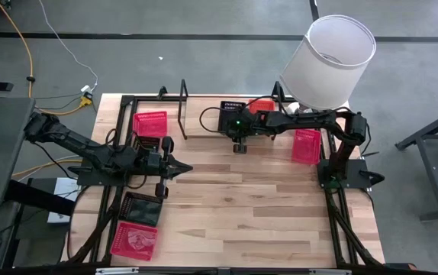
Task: Stack baskets on shelf by color
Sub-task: Stack the top black basket on top of the black basket on the shelf
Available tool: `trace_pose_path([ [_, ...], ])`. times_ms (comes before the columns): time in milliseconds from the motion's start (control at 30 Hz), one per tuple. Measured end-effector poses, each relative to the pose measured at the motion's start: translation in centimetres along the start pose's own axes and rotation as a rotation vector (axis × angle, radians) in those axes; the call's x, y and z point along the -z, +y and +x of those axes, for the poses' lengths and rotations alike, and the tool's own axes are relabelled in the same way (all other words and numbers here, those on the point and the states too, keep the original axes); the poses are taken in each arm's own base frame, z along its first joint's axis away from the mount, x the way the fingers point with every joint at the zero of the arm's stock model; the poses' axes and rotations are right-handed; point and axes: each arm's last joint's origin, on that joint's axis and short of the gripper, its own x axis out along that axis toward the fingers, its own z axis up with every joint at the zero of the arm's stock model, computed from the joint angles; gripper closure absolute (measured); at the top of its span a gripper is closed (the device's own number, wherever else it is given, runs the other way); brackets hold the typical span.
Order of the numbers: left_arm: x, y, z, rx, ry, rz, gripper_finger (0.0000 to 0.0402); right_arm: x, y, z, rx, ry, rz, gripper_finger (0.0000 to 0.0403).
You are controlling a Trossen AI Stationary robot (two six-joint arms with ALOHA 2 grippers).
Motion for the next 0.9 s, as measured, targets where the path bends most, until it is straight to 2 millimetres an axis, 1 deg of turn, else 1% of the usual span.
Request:
trace_pose_path([
  [100, 0.0, 0.0, 0.0, 0.000, 0.002, 0.001, 0.0401, -0.6, -0.4, -1.0, 0.015, -0.018, -0.014, 0.0258],
  [233, 0.2, 0.0, 0.0, 0.001, 0.017, 0.006, 0.0401, -1.6, -1.0, -3.8, 0.033, -0.044, 0.002, 0.0254],
  [333, 0.3, 0.0, 0.0, -0.001, 0.035, 0.011, 0.0401, -1.9, -0.8, -6.2, -0.024, -0.083, 0.042, 0.0254],
  [400, 0.5, 0.0, 0.0, 0.000, 0.046, 0.014, 0.0401, -2.1, 0.0, -7.7, -0.105, -0.125, 0.055, 0.0254],
  [467, 0.6, 0.0, 0.0, 0.001, 0.059, 0.017, 0.0401, -1.9, 1.4, -8.8, -0.187, -0.157, 0.050, 0.0254],
  [600, 0.6, 0.0, 0.0, 0.001, 0.060, 0.013, 0.0401, -0.4, 5.5, -9.6, -0.283, -0.187, 0.002, 0.0254],
  [700, 0.6, 0.0, 0.0, 0.001, 0.060, 0.012, 0.0401, 1.6, 8.9, -9.6, -0.335, -0.248, -0.019, 0.0254],
  [767, 0.6, 0.0, 0.0, 0.001, 0.059, 0.015, 0.0401, 3.4, 11.0, -9.4, -0.343, -0.311, -0.031, 0.0254],
  [833, 0.6, 0.0, 0.0, 0.001, 0.059, 0.028, 0.0401, 4.9, 12.7, -9.3, -0.315, -0.410, -0.038, 0.0254],
  [900, 0.6, 0.0, 0.0, 0.001, 0.059, 0.035, 0.0401, 6.4, 13.8, -9.3, -0.261, -0.523, -0.030, 0.0254],
])
